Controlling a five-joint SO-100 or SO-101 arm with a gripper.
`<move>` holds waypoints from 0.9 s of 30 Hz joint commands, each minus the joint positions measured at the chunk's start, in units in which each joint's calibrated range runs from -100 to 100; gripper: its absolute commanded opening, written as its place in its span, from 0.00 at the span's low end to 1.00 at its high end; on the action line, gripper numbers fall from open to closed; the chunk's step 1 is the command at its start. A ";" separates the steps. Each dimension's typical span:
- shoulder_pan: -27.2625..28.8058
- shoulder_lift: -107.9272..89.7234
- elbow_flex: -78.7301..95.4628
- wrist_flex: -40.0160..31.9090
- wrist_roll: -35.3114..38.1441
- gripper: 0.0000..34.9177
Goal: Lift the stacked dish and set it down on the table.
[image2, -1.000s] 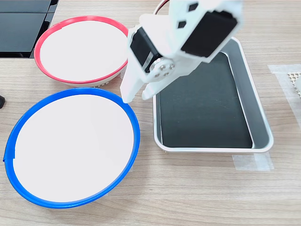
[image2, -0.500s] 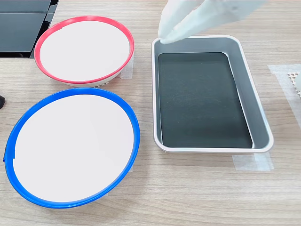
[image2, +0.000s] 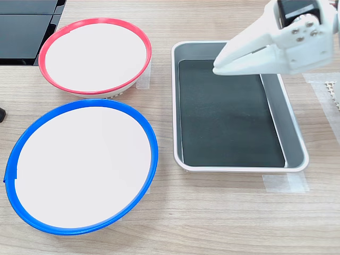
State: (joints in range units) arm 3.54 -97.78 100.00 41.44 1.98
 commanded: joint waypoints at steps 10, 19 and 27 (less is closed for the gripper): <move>0.37 -1.28 0.00 5.90 -1.32 0.01; 0.46 -1.28 0.00 5.90 -1.42 0.01; 0.46 -1.28 0.00 5.90 -1.42 0.01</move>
State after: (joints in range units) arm 4.34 -98.81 100.00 47.23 0.46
